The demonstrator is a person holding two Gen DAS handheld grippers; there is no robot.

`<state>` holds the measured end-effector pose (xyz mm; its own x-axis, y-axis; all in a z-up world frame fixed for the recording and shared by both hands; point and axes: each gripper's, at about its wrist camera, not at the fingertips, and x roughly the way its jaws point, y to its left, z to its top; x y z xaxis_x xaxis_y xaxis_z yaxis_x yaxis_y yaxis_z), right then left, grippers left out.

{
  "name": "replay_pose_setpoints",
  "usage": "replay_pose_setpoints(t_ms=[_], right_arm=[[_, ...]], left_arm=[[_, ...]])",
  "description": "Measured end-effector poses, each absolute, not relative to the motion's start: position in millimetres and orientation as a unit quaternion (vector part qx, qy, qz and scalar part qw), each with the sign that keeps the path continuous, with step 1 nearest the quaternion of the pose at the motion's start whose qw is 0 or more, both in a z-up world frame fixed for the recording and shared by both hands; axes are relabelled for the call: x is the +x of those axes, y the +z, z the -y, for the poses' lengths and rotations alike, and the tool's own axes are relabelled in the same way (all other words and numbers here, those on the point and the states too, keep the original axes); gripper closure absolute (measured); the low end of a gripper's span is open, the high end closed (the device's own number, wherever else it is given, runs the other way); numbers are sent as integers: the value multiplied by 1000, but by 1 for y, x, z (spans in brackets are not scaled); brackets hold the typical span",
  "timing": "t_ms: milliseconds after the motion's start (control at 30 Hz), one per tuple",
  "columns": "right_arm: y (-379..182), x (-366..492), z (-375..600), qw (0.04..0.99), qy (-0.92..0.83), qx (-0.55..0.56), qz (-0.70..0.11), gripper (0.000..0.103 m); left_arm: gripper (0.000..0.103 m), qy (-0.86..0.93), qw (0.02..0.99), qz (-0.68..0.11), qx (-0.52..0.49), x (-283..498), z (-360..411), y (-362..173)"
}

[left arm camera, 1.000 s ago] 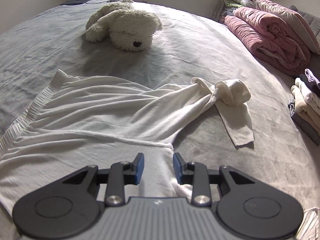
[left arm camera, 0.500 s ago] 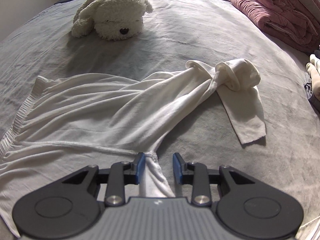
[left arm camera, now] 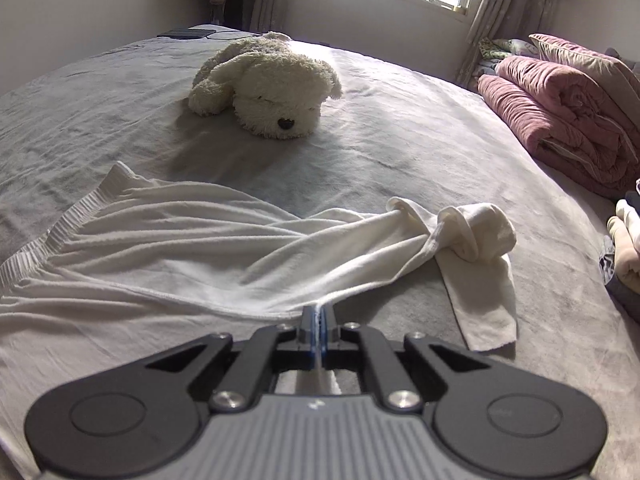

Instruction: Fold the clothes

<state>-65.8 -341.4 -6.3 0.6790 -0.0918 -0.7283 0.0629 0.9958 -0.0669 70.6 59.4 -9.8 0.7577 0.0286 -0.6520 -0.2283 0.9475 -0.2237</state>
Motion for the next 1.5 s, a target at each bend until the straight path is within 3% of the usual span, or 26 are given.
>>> replay_pose_setpoints(t_ms=[133,333,367,433,500,567,633,733,1000,1233,1500], right_arm=[[-6,-67,348,913,-74,-25,-401,100],[-23,-58,366,902,-89,8,-422,101],[-25,-57,368,901,-87,18,-425,101],[-27,-56,373,898,-82,41,-429,99],[-23,-57,379,898,-79,63,-428,96],[-15,-59,384,899,-83,76,-424,86],[-8,-61,391,898,-85,96,-420,84],[1,-61,401,895,-78,130,-419,66],[6,-88,409,874,-77,206,-433,64],[-7,-126,409,842,-63,336,-417,64],[-29,-152,390,832,-55,422,-355,63]], left_arm=[[101,82,930,-300,-197,64,-67,-11],[99,81,930,-312,-178,76,-56,-32],[95,78,930,-314,-173,77,-55,-35],[76,69,932,-317,-162,74,-54,-37],[63,62,936,-311,-156,67,-52,-33],[58,50,939,-305,-151,58,-49,-27],[54,24,941,-305,-145,47,-43,-21],[48,-22,944,-304,-125,29,-28,-13],[42,-108,936,-330,-59,-20,-5,-4],[38,-103,903,-396,-133,-55,-41,-10],[30,-52,873,-396,-279,-98,-124,-23]])
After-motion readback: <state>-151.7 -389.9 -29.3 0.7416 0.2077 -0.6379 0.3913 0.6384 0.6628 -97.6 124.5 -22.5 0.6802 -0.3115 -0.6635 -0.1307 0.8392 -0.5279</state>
